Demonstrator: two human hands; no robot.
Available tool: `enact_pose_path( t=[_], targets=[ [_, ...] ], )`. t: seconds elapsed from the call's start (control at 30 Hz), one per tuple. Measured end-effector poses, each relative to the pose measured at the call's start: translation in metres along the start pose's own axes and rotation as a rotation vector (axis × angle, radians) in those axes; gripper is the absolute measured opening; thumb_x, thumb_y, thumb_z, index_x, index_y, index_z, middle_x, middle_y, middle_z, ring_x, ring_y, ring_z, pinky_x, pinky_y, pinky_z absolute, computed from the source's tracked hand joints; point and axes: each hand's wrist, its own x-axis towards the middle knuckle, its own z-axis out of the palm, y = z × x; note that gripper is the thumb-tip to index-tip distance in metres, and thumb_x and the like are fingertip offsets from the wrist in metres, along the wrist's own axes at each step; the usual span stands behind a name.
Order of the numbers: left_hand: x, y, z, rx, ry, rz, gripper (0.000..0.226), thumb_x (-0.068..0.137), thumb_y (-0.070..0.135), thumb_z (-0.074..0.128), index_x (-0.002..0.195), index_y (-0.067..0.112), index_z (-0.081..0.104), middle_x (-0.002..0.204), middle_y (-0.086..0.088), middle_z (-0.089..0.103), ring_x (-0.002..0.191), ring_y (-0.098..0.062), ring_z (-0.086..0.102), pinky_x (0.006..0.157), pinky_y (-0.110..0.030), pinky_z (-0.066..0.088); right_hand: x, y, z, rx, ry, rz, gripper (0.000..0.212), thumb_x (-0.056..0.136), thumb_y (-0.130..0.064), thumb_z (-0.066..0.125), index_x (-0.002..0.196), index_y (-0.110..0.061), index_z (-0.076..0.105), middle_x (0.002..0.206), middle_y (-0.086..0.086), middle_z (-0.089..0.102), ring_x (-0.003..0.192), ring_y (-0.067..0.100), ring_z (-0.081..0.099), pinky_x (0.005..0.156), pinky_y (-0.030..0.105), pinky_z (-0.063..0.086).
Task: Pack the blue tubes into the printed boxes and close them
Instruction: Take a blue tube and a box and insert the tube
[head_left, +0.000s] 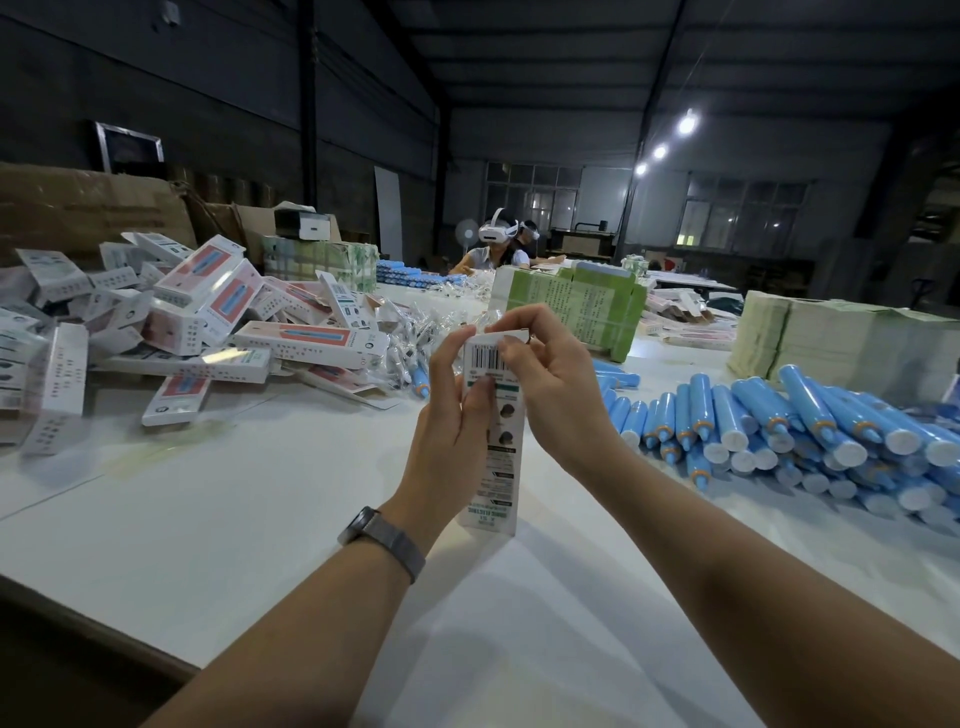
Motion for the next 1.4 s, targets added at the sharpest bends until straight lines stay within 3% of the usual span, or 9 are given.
enact_pose_path(
  t=[0.2,0.3,0.47,0.67,0.8,1.07,1.23,1.33,1.4],
  targets=[
    [0.000,-0.003,-0.001,-0.023,0.011,0.032,0.046,0.100,0.031,0.034,0.118,0.074,0.029,0.087,0.026,0.064,0.070,-0.003,0.064,0.060,-0.018,0.050,-0.001,0.001,-0.005,-0.001,0.010,-0.012,0.013,0.099,-0.014,0.056,0.093,-0.023,0.064,0.091,0.010,0.069,0.086,0.034,0.068,0.075,0.060,0.054],
    [-0.001,-0.002,-0.001,-0.031,0.008,0.042,0.045,0.101,0.029,0.034,0.122,0.068,0.030,0.085,0.026,0.065,0.068,-0.001,0.063,0.059,-0.013,0.047,-0.002,0.001,-0.006,-0.005,0.023,-0.027,0.010,0.097,-0.011,0.060,0.096,-0.017,0.068,0.091,0.007,0.070,0.085,0.032,0.068,0.078,0.057,0.054],
    [-0.002,0.000,0.000,-0.014,0.002,0.011,0.041,0.100,0.038,0.033,0.121,0.072,0.029,0.098,0.025,0.066,0.078,-0.007,0.068,0.068,-0.033,0.058,-0.005,0.006,-0.004,-0.009,0.056,-0.062,0.009,0.096,-0.012,0.061,0.100,-0.015,0.069,0.092,0.002,0.071,0.082,0.031,0.067,0.077,0.055,0.054],
    [-0.002,0.002,-0.001,-0.002,-0.003,-0.009,0.040,0.099,0.039,0.033,0.120,0.073,0.030,0.102,0.023,0.067,0.082,-0.013,0.070,0.074,-0.054,0.059,-0.008,0.008,0.003,0.025,0.106,-0.090,0.022,0.093,-0.021,0.061,0.094,-0.041,0.050,0.101,-0.010,0.070,0.084,0.026,0.068,0.077,0.056,0.054],
    [-0.002,0.003,-0.001,0.004,0.000,-0.008,0.041,0.100,0.037,0.033,0.120,0.073,0.029,0.102,0.024,0.067,0.081,-0.011,0.070,0.073,-0.052,0.060,-0.009,0.010,0.004,0.003,0.129,-0.111,0.024,0.092,-0.024,0.059,0.087,-0.046,0.051,0.103,-0.010,0.070,0.084,0.028,0.067,0.075,0.056,0.054],
    [-0.002,0.003,-0.001,0.023,0.007,0.001,0.041,0.101,0.034,0.031,0.120,0.071,0.030,0.098,0.026,0.066,0.076,-0.008,0.068,0.069,-0.046,0.059,-0.010,0.017,0.006,0.033,0.153,-0.127,0.011,0.093,-0.020,0.060,0.087,-0.024,0.052,0.106,-0.011,0.069,0.088,0.018,0.068,0.077,0.050,0.055],
    [-0.001,0.004,-0.002,0.037,0.019,-0.021,0.038,0.100,0.038,0.033,0.119,0.072,0.030,0.098,0.019,0.068,0.078,-0.014,0.070,0.070,-0.055,0.058,-0.011,0.021,0.009,0.005,0.164,-0.117,0.018,0.095,-0.022,0.062,0.089,-0.034,0.050,0.106,-0.018,0.066,0.089,0.013,0.067,0.073,0.036,0.057],
    [-0.002,0.003,-0.002,0.076,0.041,-0.013,0.034,0.097,0.048,0.036,0.120,0.073,0.031,0.092,-0.001,0.070,0.075,-0.027,0.070,0.066,-0.059,0.056,-0.011,0.024,0.009,-0.063,0.222,-0.119,0.018,0.095,-0.027,0.064,0.090,-0.038,0.051,0.098,-0.014,0.064,0.092,0.003,0.062,0.076,0.022,0.050],
    [-0.003,0.002,-0.002,0.092,0.053,0.006,0.033,0.095,0.055,0.034,0.123,0.072,0.031,0.090,-0.016,0.066,0.076,-0.038,0.067,0.065,-0.061,0.054,-0.011,0.026,0.008,-0.094,0.246,-0.117,0.016,0.094,-0.031,0.064,0.090,-0.040,0.051,0.099,-0.006,0.063,0.095,0.005,0.061,0.079,0.034,0.053]
  ],
)
